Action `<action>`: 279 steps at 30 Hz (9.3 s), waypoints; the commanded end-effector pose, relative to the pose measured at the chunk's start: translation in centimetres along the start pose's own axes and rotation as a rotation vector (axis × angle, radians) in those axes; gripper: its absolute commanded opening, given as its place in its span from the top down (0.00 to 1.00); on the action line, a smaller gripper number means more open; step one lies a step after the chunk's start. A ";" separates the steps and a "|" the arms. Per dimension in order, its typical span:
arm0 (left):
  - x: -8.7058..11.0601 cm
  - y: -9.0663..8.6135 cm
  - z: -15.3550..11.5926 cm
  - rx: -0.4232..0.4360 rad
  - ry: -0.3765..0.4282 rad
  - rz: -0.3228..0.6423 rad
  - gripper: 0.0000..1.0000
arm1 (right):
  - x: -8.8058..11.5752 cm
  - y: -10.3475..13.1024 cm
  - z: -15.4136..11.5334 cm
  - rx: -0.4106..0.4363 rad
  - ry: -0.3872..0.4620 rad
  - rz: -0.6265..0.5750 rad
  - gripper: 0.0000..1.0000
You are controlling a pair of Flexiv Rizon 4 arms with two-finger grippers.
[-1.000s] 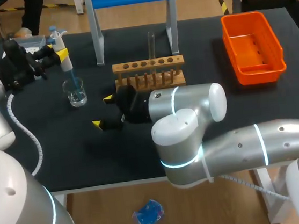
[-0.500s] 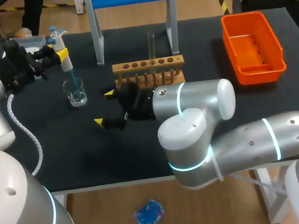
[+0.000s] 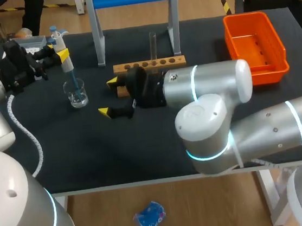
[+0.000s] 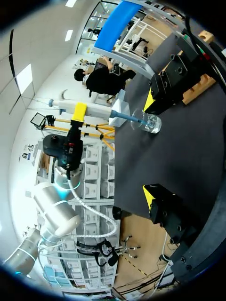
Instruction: Invert the test tube, pick up the pipette, mount the tip to pipette, aspirate from beaker and dispense into the tube, eject the tip, return the pipette, and cap with the stopper.
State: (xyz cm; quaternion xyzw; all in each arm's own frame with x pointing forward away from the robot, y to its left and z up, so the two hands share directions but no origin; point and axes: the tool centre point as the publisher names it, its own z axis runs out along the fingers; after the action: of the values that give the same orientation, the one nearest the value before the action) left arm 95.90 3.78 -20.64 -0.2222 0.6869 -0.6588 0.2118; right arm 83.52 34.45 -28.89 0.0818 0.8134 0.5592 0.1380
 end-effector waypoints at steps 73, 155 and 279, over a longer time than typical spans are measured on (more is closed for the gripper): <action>0.0 0.0 0.0 0.001 -0.001 0.001 1.00 | -10.1 17.4 -1.2 -0.136 0.670 -0.140 0.00; 0.0 0.0 0.0 0.001 -0.001 0.001 1.00 | -10.2 20.0 8.9 -0.261 0.888 -0.077 1.00; 0.0 0.0 0.0 0.001 -0.001 0.001 1.00 | -9.8 21.5 2.5 -0.094 0.773 -0.114 0.00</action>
State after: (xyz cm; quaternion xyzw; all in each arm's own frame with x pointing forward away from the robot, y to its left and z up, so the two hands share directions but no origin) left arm 95.94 3.71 -20.72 -0.2218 0.6864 -0.6591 0.2128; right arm 95.72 45.00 -10.06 -0.2111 0.7525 0.5957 -0.1853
